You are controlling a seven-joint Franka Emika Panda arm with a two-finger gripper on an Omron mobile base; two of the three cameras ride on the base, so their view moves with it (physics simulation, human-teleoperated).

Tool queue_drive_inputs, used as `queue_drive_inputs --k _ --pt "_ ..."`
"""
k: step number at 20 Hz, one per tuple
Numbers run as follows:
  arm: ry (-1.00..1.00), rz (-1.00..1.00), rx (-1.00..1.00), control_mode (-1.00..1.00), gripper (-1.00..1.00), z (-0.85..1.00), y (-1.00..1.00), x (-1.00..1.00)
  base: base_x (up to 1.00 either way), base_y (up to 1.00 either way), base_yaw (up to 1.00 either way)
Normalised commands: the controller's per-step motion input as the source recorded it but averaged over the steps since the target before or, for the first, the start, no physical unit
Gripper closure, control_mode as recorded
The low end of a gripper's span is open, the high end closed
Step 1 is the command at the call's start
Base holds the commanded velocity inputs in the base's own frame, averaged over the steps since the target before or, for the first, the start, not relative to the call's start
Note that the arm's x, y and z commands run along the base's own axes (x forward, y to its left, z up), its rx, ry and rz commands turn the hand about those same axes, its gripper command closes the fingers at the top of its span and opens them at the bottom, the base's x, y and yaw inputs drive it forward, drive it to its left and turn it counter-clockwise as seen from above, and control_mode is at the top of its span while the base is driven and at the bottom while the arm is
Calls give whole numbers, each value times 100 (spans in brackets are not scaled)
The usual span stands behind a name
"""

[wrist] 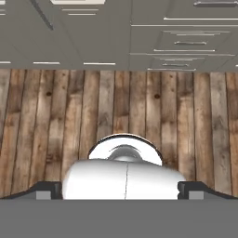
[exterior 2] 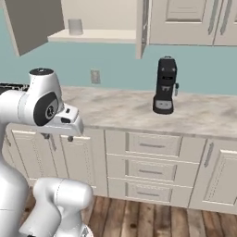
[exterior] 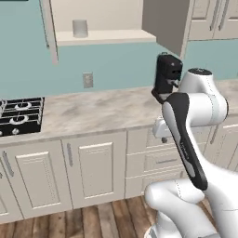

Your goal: There is a bowl on the dining counter. Grab a lemon wedge from the fridge and place it in the bowl. Then get the liquor bottle and glass cup from the cabinet and place them next to the bowl.

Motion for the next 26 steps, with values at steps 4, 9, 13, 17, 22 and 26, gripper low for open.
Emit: queue_drive_inputs --k 4,9,13,17,22,26 --pt "0 0 0 100 -100 0 0 0 89 48 0" --pt "0 0 0 100 -100 0 0 0 84 39 0" --pt "0 0 0 100 -100 0 0 0 67 30 0" --pt "0 0 0 100 -100 0 0 0 66 34 0" --pt "0 0 0 100 -100 0 0 0 66 48 0" --pt "-12 0 0 -100 -100 27 5 -1 16 24 0"
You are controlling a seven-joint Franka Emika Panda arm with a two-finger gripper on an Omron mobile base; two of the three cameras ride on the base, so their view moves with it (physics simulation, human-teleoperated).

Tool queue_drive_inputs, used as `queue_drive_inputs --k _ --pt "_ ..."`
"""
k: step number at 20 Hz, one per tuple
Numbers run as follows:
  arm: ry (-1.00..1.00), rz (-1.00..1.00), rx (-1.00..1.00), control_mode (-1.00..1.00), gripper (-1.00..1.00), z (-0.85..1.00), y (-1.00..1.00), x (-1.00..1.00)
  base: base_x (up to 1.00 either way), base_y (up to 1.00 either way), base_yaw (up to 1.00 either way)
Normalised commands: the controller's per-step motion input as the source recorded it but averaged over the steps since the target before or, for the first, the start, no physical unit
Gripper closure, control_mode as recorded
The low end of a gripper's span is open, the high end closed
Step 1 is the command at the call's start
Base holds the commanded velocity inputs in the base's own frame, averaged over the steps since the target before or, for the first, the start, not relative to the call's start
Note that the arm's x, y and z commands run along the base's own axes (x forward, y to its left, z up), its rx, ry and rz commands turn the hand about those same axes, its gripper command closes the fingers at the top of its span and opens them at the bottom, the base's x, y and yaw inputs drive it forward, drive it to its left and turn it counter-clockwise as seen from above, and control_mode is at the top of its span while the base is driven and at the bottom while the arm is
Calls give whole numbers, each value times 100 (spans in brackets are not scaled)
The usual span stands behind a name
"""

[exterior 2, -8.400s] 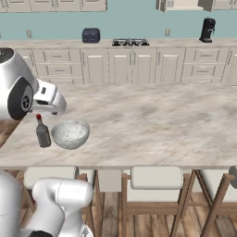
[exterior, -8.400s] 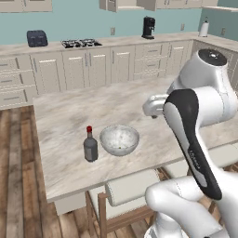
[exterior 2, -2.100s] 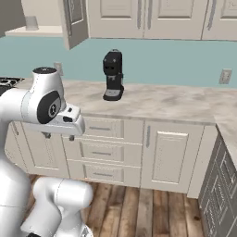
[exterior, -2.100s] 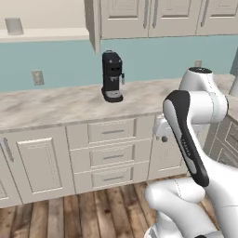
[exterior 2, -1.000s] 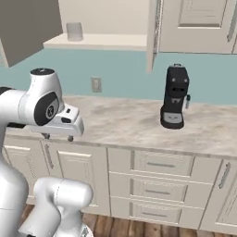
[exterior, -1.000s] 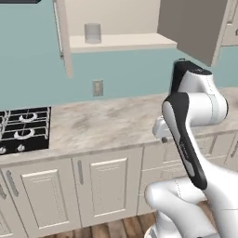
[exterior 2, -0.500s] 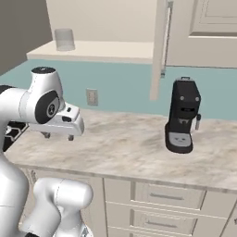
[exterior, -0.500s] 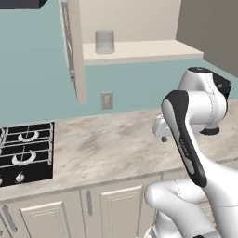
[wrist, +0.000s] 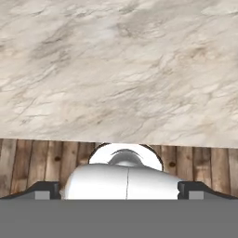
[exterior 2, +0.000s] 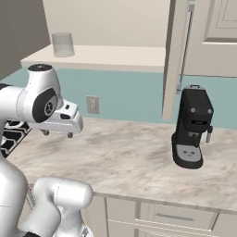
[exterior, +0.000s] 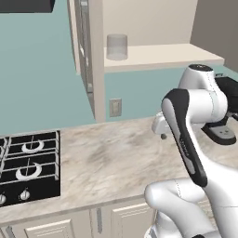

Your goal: There is a bowl on the dining counter. Grab a lemon wedge from the fridge and place it in the bowl. Then get the liquor bottle and glass cup from the cabinet and place them next to the bowl.

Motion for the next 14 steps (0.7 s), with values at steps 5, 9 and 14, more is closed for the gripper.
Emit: queue_drive_inputs --k 5,9,14 --pt "-43 4 6 -100 -100 82 -6 -35 0 0 0" --pt "-36 1 12 -100 -100 79 -10 -10 0 0 0" --pt "-25 0 15 -100 -100 70 -13 7 0 0 0"
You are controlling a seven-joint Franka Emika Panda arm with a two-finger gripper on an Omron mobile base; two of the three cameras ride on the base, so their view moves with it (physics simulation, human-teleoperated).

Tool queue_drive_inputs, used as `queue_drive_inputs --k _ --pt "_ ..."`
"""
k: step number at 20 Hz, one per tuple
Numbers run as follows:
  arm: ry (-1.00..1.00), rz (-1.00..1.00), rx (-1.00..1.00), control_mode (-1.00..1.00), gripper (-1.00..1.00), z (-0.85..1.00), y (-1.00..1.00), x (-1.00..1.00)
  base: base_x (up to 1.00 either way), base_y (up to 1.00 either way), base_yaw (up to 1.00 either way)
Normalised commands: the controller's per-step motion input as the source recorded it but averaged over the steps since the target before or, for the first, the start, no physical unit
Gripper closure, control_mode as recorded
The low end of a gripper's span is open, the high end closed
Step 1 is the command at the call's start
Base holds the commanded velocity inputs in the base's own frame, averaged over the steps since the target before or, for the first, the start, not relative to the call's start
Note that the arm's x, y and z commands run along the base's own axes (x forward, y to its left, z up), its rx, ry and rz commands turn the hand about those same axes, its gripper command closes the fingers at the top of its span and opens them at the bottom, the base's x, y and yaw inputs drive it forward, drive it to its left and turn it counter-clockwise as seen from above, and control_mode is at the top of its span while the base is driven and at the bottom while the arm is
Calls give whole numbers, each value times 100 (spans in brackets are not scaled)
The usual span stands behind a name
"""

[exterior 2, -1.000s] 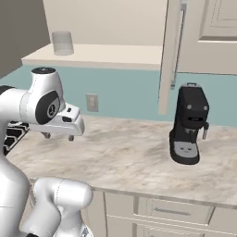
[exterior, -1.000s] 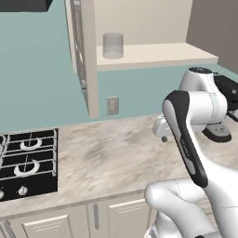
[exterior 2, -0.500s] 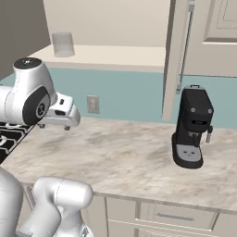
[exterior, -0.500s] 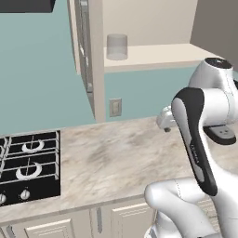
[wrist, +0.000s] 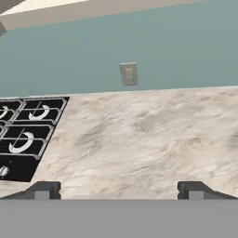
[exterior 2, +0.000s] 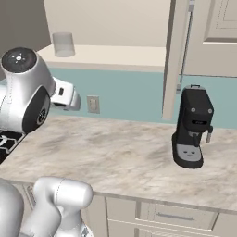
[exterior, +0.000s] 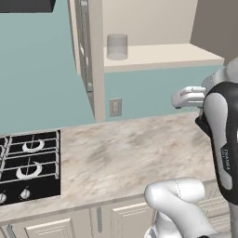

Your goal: There is a bowl on the dining counter. Grab a lemon wedge from the fridge and place it in the bowl. Then get the liquor bottle and glass cup from the cabinet and place them next to the bowl.

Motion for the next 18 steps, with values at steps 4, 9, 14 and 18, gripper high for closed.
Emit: queue_drive_inputs --k 4,9,14,18 --pt "-10 0 14 -100 -100 55 0 36 0 0 0" --pt "-2 -1 13 -100 -100 42 0 52 0 0 0" --pt "0 -3 9 -100 -100 29 0 78 0 0 0" --pt "0 -3 7 -100 -100 25 12 64 0 0 0"
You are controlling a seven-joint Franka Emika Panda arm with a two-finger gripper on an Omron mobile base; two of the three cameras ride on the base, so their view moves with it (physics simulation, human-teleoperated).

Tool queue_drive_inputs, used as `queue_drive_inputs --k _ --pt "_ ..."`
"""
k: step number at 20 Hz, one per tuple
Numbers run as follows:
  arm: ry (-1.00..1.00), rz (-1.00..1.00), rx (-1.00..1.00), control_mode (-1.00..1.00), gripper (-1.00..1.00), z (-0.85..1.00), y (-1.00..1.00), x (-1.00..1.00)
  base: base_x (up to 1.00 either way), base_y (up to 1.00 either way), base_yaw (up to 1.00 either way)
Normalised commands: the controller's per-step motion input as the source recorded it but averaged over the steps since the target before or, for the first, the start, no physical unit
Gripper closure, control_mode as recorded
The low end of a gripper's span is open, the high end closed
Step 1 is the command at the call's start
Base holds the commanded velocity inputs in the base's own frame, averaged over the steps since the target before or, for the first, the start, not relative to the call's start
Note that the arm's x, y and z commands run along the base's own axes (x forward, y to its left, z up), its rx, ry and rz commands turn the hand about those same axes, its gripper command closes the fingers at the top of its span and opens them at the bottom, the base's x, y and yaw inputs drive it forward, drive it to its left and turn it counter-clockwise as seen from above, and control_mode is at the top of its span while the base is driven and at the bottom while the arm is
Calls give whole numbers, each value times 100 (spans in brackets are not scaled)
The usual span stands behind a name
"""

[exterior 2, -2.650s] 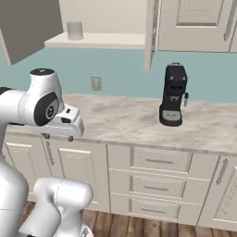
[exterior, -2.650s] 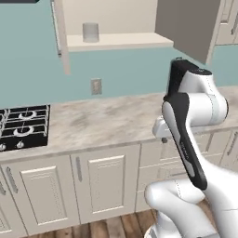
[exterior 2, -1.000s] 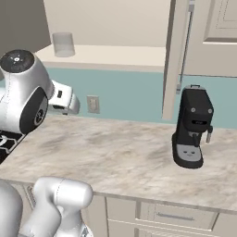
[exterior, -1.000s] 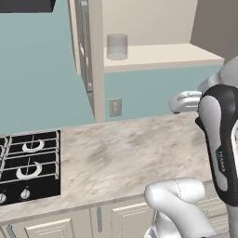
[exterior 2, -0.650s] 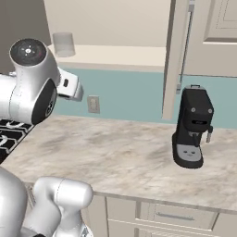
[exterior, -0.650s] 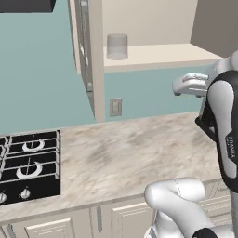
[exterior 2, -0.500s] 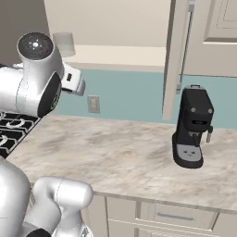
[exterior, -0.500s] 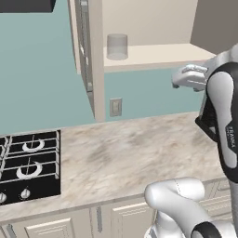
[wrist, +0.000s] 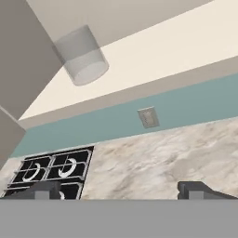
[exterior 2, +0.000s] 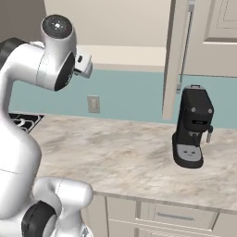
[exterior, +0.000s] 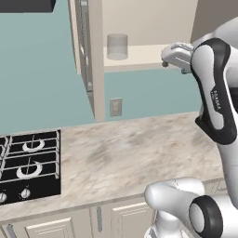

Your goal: There is a bowl on the dining counter. Grab a lemon wedge from the fridge and place it in the bowl. Then get the liquor bottle and glass cup from the cabinet and place them next to the bowl.

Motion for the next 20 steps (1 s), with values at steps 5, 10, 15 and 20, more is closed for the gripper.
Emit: queue_drive_inputs --k 5,10,15,20 --pt "0 -1 13 -100 -100 33 18 41 0 0 0" --pt "0 0 18 -100 -100 32 21 33 0 0 0" --pt "-1 0 12 -100 -100 6 36 32 0 0 0" --pt "-6 -3 6 -100 -100 0 36 39 0 0 0"
